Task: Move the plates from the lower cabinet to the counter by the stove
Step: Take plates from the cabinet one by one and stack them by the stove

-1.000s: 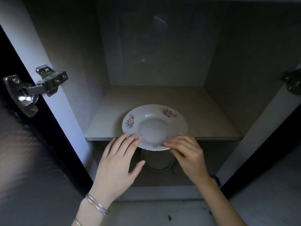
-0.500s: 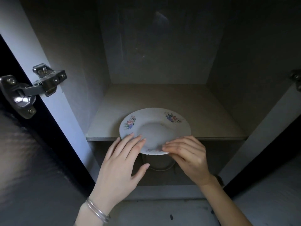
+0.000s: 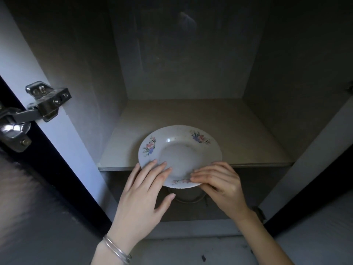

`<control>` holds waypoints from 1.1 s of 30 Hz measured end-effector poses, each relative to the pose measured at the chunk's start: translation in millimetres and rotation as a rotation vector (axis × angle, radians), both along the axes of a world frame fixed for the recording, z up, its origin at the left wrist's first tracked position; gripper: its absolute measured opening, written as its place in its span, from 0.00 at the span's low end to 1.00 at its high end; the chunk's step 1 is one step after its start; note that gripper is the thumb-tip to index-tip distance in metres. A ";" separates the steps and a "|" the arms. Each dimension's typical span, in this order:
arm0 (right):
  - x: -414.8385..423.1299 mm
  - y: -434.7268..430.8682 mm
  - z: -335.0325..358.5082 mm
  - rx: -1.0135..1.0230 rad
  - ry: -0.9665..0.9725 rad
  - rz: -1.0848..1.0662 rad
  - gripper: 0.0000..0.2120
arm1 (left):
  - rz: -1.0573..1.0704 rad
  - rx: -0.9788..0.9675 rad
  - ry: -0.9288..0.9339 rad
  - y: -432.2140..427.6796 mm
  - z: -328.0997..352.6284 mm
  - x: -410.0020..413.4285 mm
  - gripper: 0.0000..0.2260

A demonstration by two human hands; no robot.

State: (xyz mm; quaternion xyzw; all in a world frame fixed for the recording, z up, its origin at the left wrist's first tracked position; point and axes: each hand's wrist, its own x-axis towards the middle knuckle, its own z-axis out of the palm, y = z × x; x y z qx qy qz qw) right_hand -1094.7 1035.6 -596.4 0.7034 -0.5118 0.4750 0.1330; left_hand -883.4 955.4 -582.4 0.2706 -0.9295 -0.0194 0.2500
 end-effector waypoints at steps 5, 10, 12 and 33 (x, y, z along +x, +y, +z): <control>-10.5 12.2 7.6 0.076 -0.180 0.073 0.13 | -0.011 -0.010 0.008 -1.6 1.7 -1.6 0.24; -34.0 21.2 11.0 0.189 -0.312 0.061 0.18 | -0.050 -0.026 0.051 0.3 1.8 -4.7 0.24; -38.0 21.3 10.0 0.236 -0.350 0.046 0.20 | -0.068 -0.047 0.056 0.2 1.1 -8.1 0.23; 14.3 55.5 8.1 0.634 -0.917 -0.046 0.23 | -0.281 -0.137 0.215 24.7 -29.0 20.4 0.12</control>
